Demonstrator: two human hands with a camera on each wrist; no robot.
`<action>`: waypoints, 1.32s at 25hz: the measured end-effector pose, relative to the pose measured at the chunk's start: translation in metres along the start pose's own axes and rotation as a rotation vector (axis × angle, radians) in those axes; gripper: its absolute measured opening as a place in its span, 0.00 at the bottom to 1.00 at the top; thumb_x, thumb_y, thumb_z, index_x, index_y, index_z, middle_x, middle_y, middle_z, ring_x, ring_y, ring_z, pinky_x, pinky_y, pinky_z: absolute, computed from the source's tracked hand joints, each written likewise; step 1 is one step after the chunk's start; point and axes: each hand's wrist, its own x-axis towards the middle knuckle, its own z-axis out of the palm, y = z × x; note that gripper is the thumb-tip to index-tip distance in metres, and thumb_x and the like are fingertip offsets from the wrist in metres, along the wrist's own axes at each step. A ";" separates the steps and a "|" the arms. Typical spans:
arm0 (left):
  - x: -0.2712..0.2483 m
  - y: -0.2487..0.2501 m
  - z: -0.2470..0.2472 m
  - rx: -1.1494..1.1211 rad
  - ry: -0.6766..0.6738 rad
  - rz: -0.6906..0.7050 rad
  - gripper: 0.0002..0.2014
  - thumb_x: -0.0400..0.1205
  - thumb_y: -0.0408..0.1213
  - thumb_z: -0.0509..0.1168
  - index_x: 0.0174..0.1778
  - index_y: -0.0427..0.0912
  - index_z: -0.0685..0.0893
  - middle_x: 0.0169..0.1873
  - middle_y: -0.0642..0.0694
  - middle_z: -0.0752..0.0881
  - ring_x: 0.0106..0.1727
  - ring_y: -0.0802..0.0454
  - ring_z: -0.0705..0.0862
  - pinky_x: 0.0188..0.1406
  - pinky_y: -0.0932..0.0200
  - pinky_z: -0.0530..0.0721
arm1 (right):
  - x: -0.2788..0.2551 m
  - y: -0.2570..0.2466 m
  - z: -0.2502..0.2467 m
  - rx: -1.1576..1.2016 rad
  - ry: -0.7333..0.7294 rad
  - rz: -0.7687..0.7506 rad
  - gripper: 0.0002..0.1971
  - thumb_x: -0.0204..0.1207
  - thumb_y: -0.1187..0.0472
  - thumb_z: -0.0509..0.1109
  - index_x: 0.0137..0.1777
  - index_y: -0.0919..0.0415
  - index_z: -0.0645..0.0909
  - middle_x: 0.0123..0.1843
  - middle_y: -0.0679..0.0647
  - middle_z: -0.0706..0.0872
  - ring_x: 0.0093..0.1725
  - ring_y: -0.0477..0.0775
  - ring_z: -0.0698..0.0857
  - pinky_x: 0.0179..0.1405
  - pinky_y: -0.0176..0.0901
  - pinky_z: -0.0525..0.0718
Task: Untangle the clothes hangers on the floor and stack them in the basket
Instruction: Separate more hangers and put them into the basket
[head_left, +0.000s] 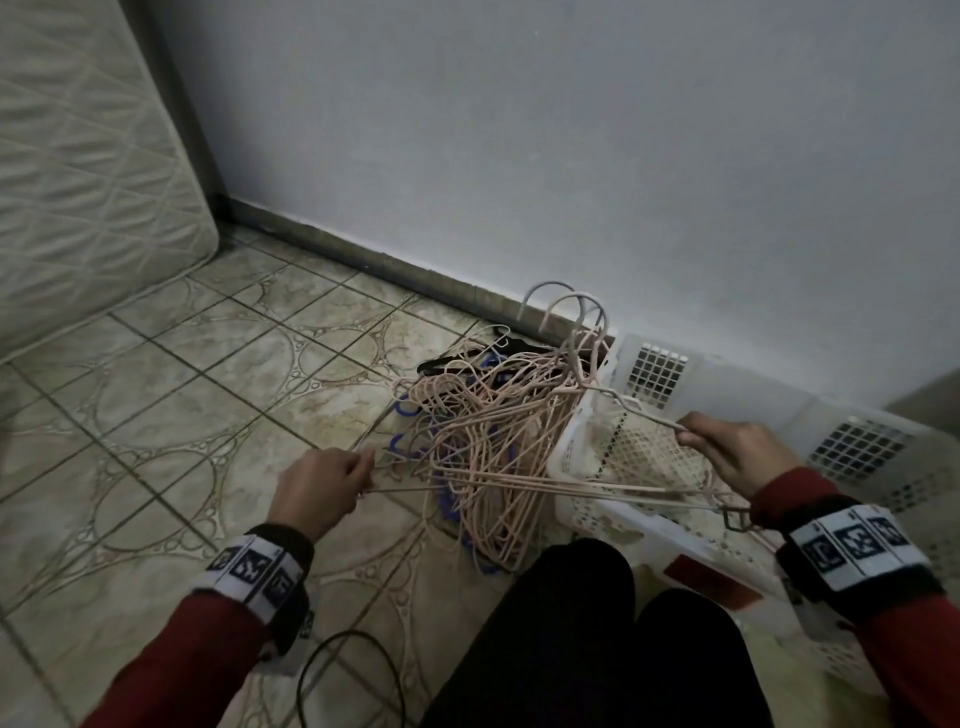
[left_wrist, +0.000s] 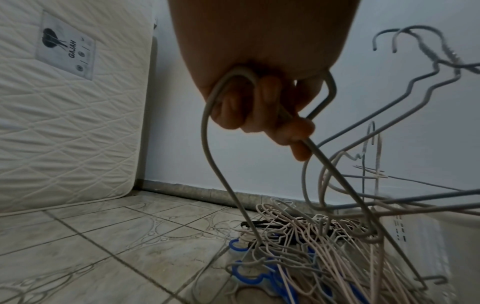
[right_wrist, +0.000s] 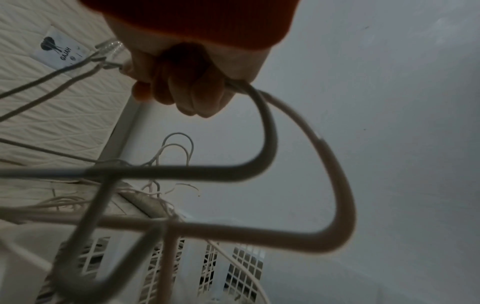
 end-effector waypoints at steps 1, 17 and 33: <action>-0.001 0.000 0.001 0.007 -0.014 0.007 0.25 0.84 0.51 0.52 0.26 0.47 0.84 0.23 0.47 0.87 0.33 0.49 0.87 0.41 0.51 0.84 | 0.002 0.001 -0.001 -0.002 -0.007 0.009 0.44 0.72 0.28 0.35 0.43 0.65 0.81 0.28 0.61 0.86 0.26 0.59 0.85 0.30 0.41 0.77; 0.039 0.066 0.059 -0.052 -0.364 0.411 0.15 0.83 0.43 0.60 0.63 0.44 0.79 0.58 0.45 0.81 0.59 0.50 0.80 0.58 0.61 0.76 | -0.016 0.003 0.002 -0.145 0.046 0.065 0.35 0.77 0.36 0.43 0.47 0.60 0.85 0.40 0.57 0.90 0.35 0.59 0.90 0.32 0.49 0.88; 0.052 0.067 0.079 -0.060 -0.414 0.423 0.03 0.82 0.41 0.62 0.46 0.46 0.75 0.45 0.44 0.83 0.49 0.47 0.81 0.48 0.53 0.77 | -0.051 -0.022 0.037 0.008 -0.482 0.472 0.15 0.81 0.56 0.60 0.60 0.67 0.75 0.52 0.66 0.86 0.54 0.63 0.84 0.50 0.46 0.76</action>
